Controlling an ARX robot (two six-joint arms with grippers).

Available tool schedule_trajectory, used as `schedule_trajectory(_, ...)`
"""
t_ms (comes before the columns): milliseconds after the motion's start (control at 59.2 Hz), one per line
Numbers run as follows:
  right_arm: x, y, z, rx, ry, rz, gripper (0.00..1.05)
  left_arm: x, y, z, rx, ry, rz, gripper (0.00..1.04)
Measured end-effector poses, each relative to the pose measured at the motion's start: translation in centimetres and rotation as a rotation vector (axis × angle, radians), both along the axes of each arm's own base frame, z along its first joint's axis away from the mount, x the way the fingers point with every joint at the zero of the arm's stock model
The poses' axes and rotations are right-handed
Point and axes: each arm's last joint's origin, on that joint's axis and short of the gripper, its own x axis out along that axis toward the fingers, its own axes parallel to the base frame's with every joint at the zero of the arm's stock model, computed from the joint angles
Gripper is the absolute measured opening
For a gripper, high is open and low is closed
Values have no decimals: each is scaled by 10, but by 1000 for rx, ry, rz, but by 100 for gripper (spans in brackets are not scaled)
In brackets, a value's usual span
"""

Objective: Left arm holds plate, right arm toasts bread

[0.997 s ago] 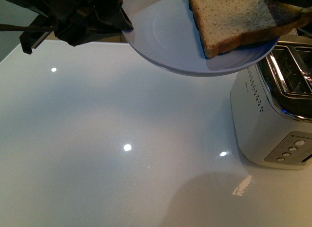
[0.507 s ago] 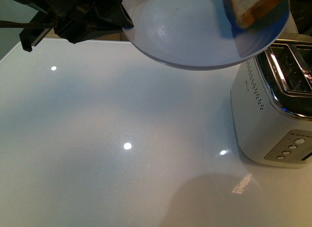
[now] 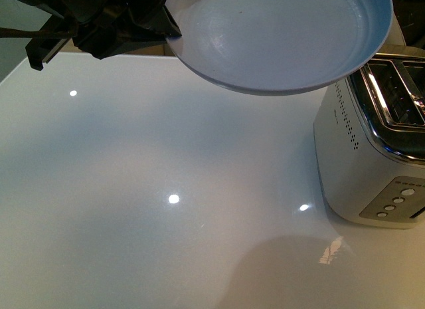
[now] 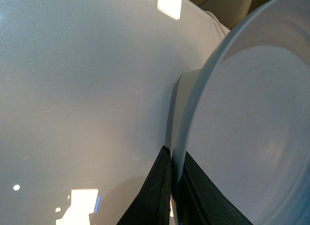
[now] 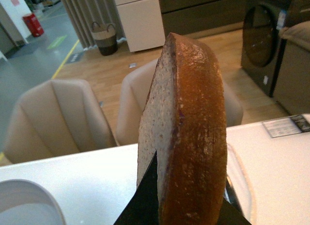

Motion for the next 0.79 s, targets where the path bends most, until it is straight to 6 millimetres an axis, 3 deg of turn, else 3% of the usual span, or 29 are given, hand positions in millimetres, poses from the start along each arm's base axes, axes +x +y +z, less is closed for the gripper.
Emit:
schedule_trajectory(237,20,11,-39,-150,121,-53,4,0,0,0,0,0,0,3)
schedule_trajectory(592,37,19,-89,-210,294,-41,4,0,0,0,0,0,0,3)
schedule_trajectory(794,35,19,-99,-204,335,-40,4,0,0,0,0,0,0,3)
